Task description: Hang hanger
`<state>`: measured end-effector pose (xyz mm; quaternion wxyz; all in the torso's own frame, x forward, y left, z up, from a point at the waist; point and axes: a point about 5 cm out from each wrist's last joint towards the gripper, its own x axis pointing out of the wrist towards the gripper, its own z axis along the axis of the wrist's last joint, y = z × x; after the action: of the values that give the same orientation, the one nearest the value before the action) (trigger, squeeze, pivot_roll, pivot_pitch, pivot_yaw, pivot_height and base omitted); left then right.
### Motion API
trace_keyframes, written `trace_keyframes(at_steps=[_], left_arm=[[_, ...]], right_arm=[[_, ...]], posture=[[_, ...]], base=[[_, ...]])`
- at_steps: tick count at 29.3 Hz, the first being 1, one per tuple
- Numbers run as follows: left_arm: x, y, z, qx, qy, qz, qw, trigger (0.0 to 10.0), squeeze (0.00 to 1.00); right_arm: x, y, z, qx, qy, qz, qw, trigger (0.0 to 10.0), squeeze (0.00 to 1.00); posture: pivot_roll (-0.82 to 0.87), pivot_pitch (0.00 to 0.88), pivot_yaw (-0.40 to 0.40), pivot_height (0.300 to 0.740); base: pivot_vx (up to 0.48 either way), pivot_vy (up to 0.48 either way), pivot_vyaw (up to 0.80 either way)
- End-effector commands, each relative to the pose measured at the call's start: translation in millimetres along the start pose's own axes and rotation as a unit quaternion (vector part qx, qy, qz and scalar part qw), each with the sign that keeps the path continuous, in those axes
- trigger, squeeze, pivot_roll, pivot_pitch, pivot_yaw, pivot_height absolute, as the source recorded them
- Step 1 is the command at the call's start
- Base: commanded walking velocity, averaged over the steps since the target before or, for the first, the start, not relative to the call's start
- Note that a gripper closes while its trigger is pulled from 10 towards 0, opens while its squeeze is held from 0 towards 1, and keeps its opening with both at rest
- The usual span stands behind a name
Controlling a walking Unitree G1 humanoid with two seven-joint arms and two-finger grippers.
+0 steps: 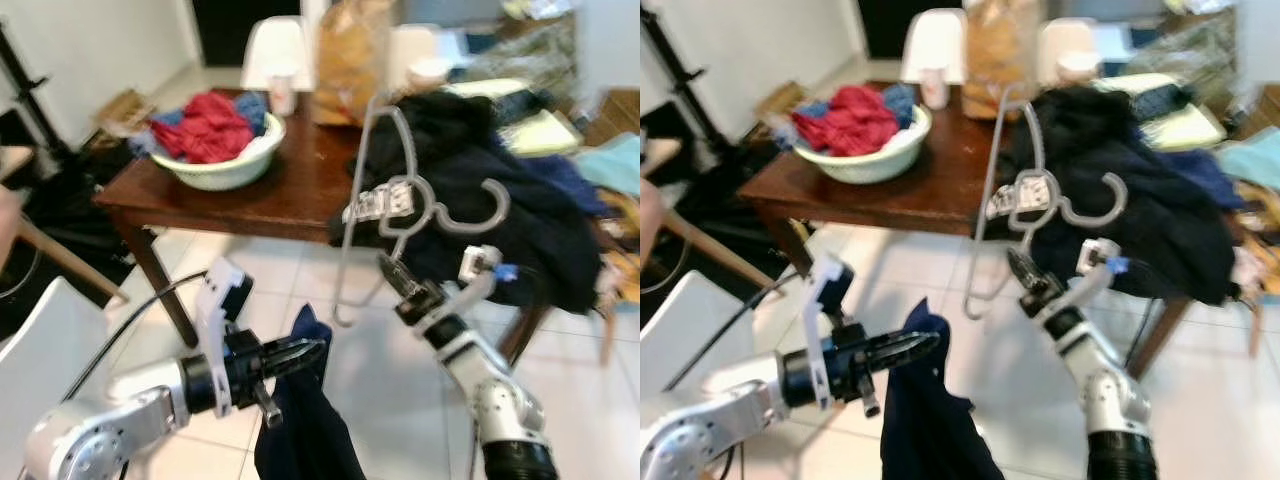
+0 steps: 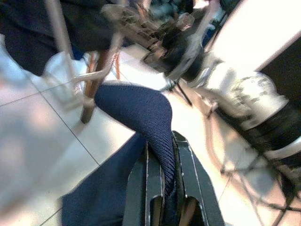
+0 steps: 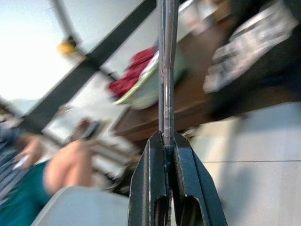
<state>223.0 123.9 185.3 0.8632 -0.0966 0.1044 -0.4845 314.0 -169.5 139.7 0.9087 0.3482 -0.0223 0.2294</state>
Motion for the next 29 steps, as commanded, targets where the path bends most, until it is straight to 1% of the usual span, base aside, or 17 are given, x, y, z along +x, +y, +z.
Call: trace_keyframes(at_steps=[1,3,4,6,8,10,12,14,16,17,19,20,24,25,26,27,29], left_arm=[[-3.7,8.5,-11,0.003,0.024,0.030,0.999,10.0,0.00],[-6.7,17.0,-23,0.013,0.047,0.069,0.996,10.0,0.00],[-6.7,17.0,-23,0.013,0.047,0.069,0.996,10.0,0.00],[-16.5,26.9,-56,0.027,0.114,0.134,0.984,10.0,0.00],[-16.5,26.9,-56,0.027,0.114,0.134,0.984,10.0,0.00],[-20.6,21.0,-86,0.015,0.161,0.143,0.976,10.0,0.00],[-20.6,21.0,-86,0.015,0.161,0.143,0.976,10.0,0.00],[-23.8,28.9,-84,-0.030,0.122,0.173,0.977,10.0,0.00],[-23.8,28.9,-84,-0.030,0.122,0.173,0.977,10.0,0.00],[-25.2,31.8,-82,-0.039,0.108,0.182,0.977,10.0,0.00],[-25.2,31.8,-82,-0.039,0.108,0.182,0.977,10.0,0.00],[-27.2,32.5,-79,-0.035,0.091,0.191,0.977,10.0,0.00],[-27.2,32.5,-79,-0.035,0.091,0.191,0.977,10.0,0.00],[-31.4,33.3,-74,-0.024,0.057,0.218,0.974,10.0,0.00],[-31.4,33.3,-74,-0.024,0.057,0.218,0.974,10.0,0.00],[-33.1,34.8,-70,-0.019,0.031,0.238,0.971,10.0,0.00],[-33.1,34.8,-70,-0.019,0.031,0.238,0.971,10.0,0.00]], right_arm=[[3.0,2.4,-3,-0.008,0.004,-0.004,1.000,10.0,0.00],[2.6,-0.1,-1,-0.036,0.011,-0.016,0.999,10.0,0.00],[2.6,-0.1,-1,-0.036,0.011,-0.016,0.999,10.0,0.00],[-1.6,-8.5,-2,-0.125,0.053,-0.043,0.990,10.0,0.00],[-1.6,-8.5,-2,-0.125,0.053,-0.043,0.990,10.0,0.00],[-5.6,-15.9,-6,-0.205,0.105,-0.062,0.971,10.0,0.00],[-5.6,-15.9,-6,-0.205,0.105,-0.062,0.971,10.0,0.00],[-4.1,-20.3,-7,-0.284,0.151,-0.075,0.944,10.0,0.00],[-4.1,-20.3,-7,-0.284,0.151,-0.075,0.944,10.0,0.00],[-3.6,-22.6,-4,-0.324,0.167,-0.083,0.928,10.0,0.00],[-3.6,-22.6,-4,-0.324,0.167,-0.083,0.928,10.0,0.00],[-4.1,-24.1,0,-0.370,0.183,-0.086,0.907,10.0,0.00],[-4.1,-24.1,0,-0.370,0.183,-0.086,0.907,10.0,0.00],[-5.1,-22.0,4,-0.383,0.184,-0.087,0.901,10.0,0.00],[-5.1,-22.0,4,-0.383,0.184,-0.087,0.901,10.0,0.00],[-2.2,-16.9,3,-0.367,0.183,-0.079,0.909,10.0,0.00],[-2.2,-16.9,3,-0.367,0.183,-0.079,0.909,10.0,0.00]], posture=[[-0.02,0.056,0.023,0.740],[-0.02,0.057,0.022,0.740],[-0.02,0.057,0.022,0.740],[-0.02,0.062,0.023,0.740],[-0.02,0.062,0.023,0.740],[-0.02,0.059,0.020,0.740],[-0.02,0.059,0.020,0.740],[-0.03,0.050,0.026,0.740],[-0.03,0.050,0.026,0.740],[-0.03,0.050,0.025,0.740],[-0.03,0.050,0.025,0.740],[-0.03,0.050,0.025,0.740],[-0.03,0.050,0.025,0.740],[-0.04,0.061,0.024,0.740],[-0.04,0.061,0.024,0.740],[-0.05,0.070,0.005,0.740],[-0.05,0.070,0.005,0.740]], base=[[0.000,0.000,-0.80],[0.000,0.000,-0.80],[0.000,0.000,-0.80],[0.000,0.000,-0.80],[0.000,0.000,-0.80],[0.000,0.000,-0.80],[0.000,0.000,-0.80],[0.000,0.000,-0.80],[0.000,0.000,-0.80],[0.000,0.000,-0.80],[0.000,0.000,-0.80],[0.000,0.000,-0.80],[0.000,0.000,-0.80],[0.000,0.000,-0.80],[0.000,0.000,-0.80],[0.000,0.000,-0.80],[0.000,0.000,-0.80]])
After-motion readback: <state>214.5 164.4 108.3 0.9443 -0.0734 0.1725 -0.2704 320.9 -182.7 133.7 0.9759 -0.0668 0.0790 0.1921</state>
